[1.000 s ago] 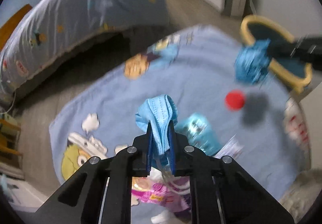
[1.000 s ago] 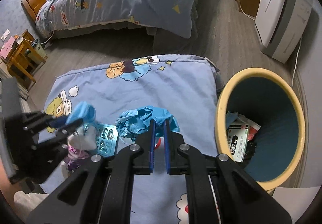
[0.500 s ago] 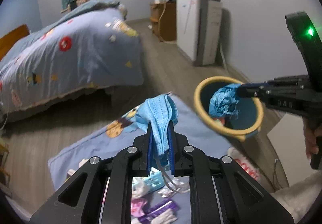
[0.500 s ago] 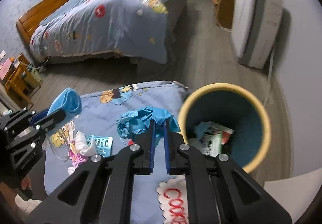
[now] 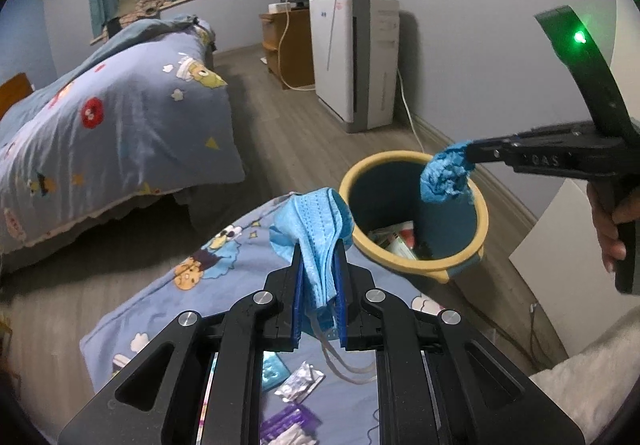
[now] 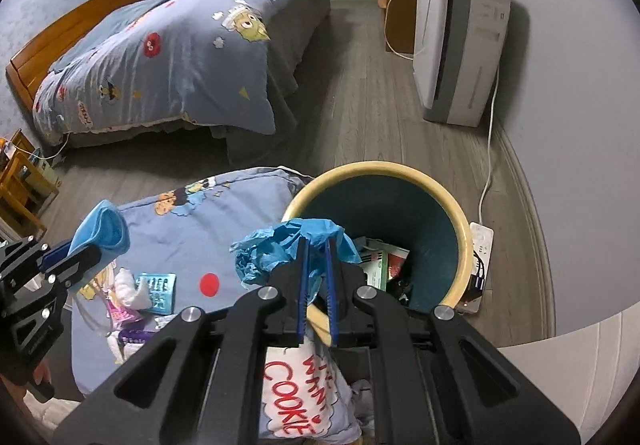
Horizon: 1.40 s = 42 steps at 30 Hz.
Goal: Collect trash
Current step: 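Drop the blue glove with the right tool while the left drops the blue mask into the bin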
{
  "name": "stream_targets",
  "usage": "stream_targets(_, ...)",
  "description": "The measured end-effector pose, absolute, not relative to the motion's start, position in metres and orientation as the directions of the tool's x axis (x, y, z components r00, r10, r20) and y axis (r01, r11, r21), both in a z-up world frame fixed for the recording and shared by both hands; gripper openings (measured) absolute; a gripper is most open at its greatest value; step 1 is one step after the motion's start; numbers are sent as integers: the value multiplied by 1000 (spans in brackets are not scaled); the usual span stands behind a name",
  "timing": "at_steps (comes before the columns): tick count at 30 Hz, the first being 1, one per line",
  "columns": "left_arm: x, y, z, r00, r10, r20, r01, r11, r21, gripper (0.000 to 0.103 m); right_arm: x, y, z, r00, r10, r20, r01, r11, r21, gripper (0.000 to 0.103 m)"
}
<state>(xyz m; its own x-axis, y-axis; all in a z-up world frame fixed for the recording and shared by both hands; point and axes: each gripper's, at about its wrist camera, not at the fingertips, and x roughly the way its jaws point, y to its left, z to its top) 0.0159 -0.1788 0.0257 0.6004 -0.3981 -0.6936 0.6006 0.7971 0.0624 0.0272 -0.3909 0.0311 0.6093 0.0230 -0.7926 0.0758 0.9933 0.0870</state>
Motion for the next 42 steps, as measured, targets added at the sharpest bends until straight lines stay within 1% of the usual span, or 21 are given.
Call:
stream_targets(4, 20, -189, 12, 583, -396, -710, 609, 791, 59, 14, 37, -399, 21, 590, -11, -807, 80, 996, 44, 7)
stream_targets(8, 29, -202, -8, 537, -403, -741, 603, 798, 3, 14, 48, -415, 6, 563, -36, -826, 110, 993, 31, 8)
stream_targets(15, 38, -251, -38, 504, -395, -768, 631, 775, 15, 14, 57, -442, -23, 509, -78, -857, 184, 983, 20, 8)
stream_targets(20, 48, -289, -58, 472, -392, -790, 662, 749, 24, 15, 58, -456, -35, 490, -75, -869, 234, 971, 48, 8)
stream_targets(22, 54, -299, -61, 466, -396, -791, 667, 744, 21, 22, 57, -460, -34, 502, -72, -862, 257, 964, 69, 8)
stream_targets(23, 57, -305, -61, 469, -397, -789, 667, 744, 22, 28, 57, -463, -33, 507, -68, -859, 266, 960, 81, 8)
stream_targets(24, 61, -309, -61, 465, -402, -789, 668, 744, 15, 39, 56, -467, -33, 512, -62, -857, 278, 956, 97, 8)
stream_targets(25, 62, -311, -61, 470, -402, -786, 666, 746, 16, 46, 56, -469, -33, 511, -66, -857, 289, 952, 100, 9)
stream_targets(26, 62, -312, -59, 492, -395, -776, 654, 756, 30, 62, 55, -472, -33, 510, -71, -857, 301, 949, 100, 9)
stream_targets(27, 62, -312, -57, 506, -399, -765, 649, 760, 33, 72, 55, -475, -34, 510, -70, -857, 309, 945, 106, 14)
stream_targets(28, 61, -311, -55, 509, -414, -755, 650, 759, 22, 76, 54, -477, -34, 509, -69, -858, 316, 942, 111, 25)
stream_targets(29, 61, -309, -53, 506, -427, -749, 652, 758, 9, 82, 54, -479, -34, 509, -70, -858, 320, 941, 113, 32)
stream_targets(30, 60, -309, -53, 506, -428, -749, 651, 759, 6, 85, 54, -479, -35, 508, -73, -858, 324, 940, 111, 43)
stream_targets(31, 59, -307, -53, 508, -425, -749, 648, 761, 7, 86, 54, -479, -34, 510, -78, -857, 325, 940, 108, 50)
stream_targets(32, 59, -305, -52, 512, -421, -749, 644, 765, 10, 88, 54, -479, -33, 512, -80, -855, 325, 940, 107, 54)
stream_targets(33, 58, -303, -52, 518, -412, -749, 636, 771, 15, 91, 53, -478, -31, 518, -80, -852, 325, 940, 109, 65)
stream_targets(34, 59, -300, -51, 527, -402, -749, 625, 780, 22, 92, 53, -477, -28, 527, -79, -846, 323, 940, 113, 74)
stream_targets(37, 58, -282, -45, 549, -384, -742, 585, 811, 14, 95, 53, -472, -23, 544, -77, -835, 307, 945, 113, 86)
stream_targets(39, 56, -265, -40, 559, -376, -740, 562, 827, 4, 95, 54, -466, -21, 546, -71, -834, 290, 951, 109, 86)
stream_targets(42, 52, -241, -34, 579, -342, -740, 530, 848, 23, 95, 56, -458, -16, 552, -65, -831, 273, 956, 106, 88)
